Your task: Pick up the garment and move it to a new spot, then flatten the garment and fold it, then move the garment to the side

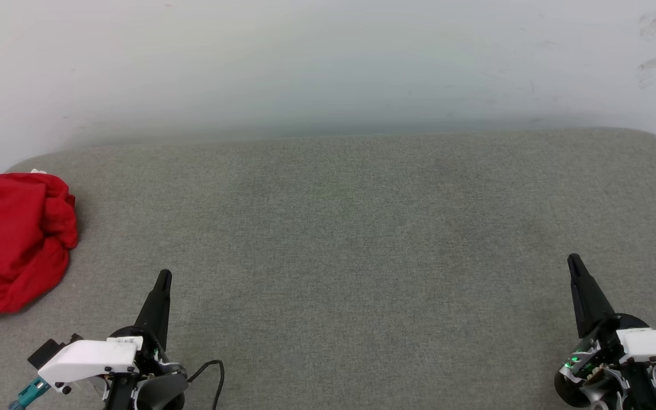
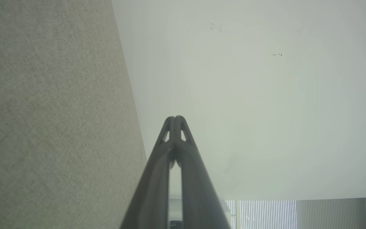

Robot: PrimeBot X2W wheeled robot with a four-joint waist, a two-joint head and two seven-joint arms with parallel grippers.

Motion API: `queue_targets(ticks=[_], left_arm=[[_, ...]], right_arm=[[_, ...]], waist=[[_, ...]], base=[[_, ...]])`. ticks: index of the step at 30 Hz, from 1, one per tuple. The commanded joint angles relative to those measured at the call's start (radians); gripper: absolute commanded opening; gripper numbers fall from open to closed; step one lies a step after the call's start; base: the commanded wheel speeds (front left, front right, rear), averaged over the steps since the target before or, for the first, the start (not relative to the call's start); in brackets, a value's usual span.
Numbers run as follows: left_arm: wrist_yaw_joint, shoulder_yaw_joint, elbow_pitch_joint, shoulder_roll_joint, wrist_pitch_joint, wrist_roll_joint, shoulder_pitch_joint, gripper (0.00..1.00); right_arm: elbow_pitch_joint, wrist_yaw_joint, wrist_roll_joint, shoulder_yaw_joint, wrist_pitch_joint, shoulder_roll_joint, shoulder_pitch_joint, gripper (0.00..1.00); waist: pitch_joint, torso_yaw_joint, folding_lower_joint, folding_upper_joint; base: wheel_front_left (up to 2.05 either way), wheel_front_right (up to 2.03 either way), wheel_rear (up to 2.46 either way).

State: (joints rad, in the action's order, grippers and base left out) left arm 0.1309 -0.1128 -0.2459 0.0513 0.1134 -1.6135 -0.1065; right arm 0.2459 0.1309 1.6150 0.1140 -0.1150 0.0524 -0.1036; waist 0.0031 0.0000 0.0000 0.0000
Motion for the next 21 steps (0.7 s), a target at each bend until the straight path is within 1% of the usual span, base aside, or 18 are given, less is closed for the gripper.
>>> queue_targets(ticks=[1, 16, 17, 21], left_arm=[[0.002, -0.003, 0.0, -0.001, 0.004, 0.002, -0.007, 0.0], [0.002, -0.003, 0.0, -0.001, 0.004, 0.002, -0.007, 0.0], [0.0, 0.001, -0.003, 0.0, -0.001, 0.0, 0.001, 1.0], [0.0, 0.007, -0.012, -0.002, -0.011, 0.002, 0.02, 1.0]], right_arm=[[0.001, 0.0, -0.005, 0.0, -0.001, -0.003, -0.012, 0.0], [0.001, 0.0, -0.005, -0.001, -0.001, -0.003, -0.012, 0.0], [0.002, 0.0, 0.0, 0.0, 0.001, 0.0, 0.002, 1.0], [0.018, 0.0, -0.006, -0.005, 0.01, -0.001, 0.019, 1.0]], waist=[[0.0, 0.0, 0.0, 0.0], [0.0, 0.0, 0.0, 0.0], [0.0, 0.0, 0.0, 0.0], [0.0, 0.0, 0.0, 0.0]], base=[[0.0, 0.0, 0.0], [0.0, 0.0, 0.0], [0.0, 0.0, 0.0], [0.0, 0.0, 0.0]])
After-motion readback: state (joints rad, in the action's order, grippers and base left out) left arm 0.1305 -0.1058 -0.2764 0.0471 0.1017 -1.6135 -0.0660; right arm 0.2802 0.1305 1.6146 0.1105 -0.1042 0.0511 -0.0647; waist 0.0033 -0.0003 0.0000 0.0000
